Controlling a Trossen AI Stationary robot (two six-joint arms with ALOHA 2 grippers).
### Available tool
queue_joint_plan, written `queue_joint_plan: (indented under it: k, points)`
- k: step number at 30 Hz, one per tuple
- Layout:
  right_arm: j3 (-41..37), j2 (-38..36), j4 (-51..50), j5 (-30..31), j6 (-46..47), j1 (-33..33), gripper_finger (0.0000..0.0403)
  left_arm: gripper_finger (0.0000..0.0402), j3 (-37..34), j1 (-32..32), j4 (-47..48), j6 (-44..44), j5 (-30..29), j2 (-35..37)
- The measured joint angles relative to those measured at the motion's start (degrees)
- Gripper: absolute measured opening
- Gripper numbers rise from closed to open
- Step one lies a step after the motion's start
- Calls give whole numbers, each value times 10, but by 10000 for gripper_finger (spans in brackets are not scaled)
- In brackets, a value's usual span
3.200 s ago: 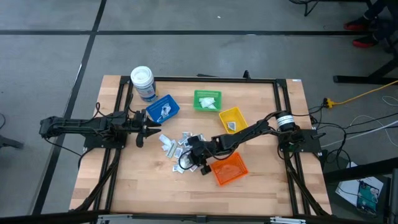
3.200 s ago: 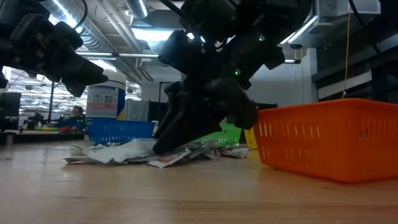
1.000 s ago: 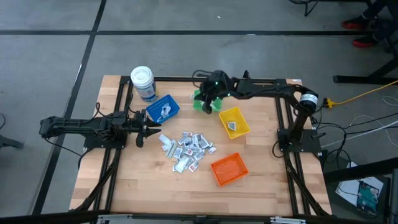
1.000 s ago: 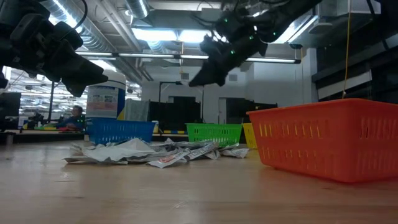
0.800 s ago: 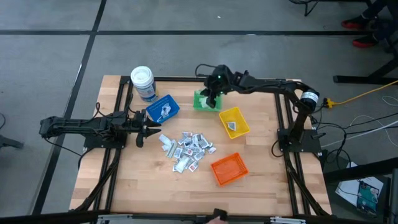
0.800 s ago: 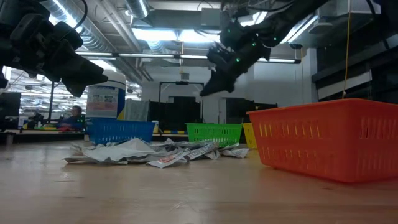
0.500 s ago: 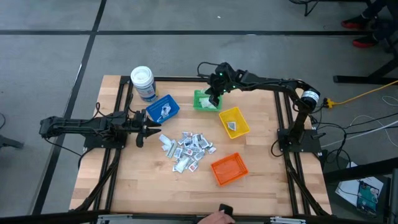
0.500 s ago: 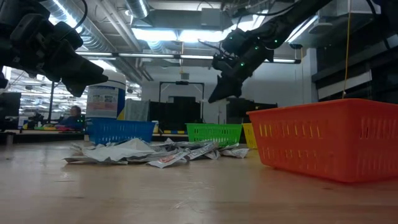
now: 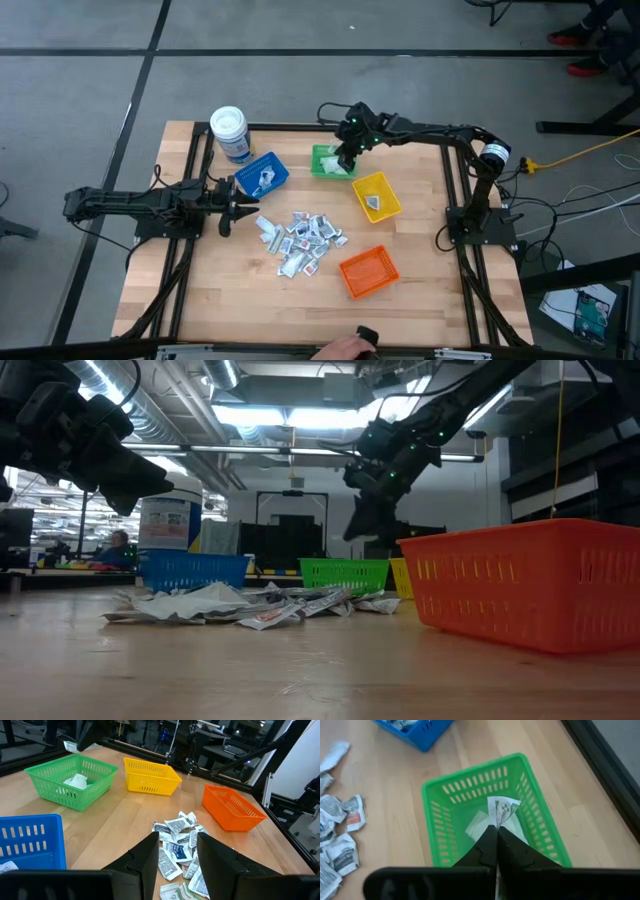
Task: Pick & Place First Aid Supplies
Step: Put the white bandage into the green bin, then put the white towelette pack into the yellow bin
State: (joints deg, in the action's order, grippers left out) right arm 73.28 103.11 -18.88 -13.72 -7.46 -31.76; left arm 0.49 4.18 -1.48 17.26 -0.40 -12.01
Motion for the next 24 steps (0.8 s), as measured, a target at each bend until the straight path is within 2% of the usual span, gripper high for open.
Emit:
queue_joint_plan:
  k: [5,8,17,24]
  points:
    - [0,0,-8,-1,0,0,14,127,0,0,0,0,0,0]
    - [0,0,-8,-15,-2,0,34,127,0,0,0,0,0,0]
    - [0,0,-7,-10,5,2,145,127,0,0,0,0,0,0]
    - [0,0,12,48,27,24,210,127,0,0,0,0,0,0]
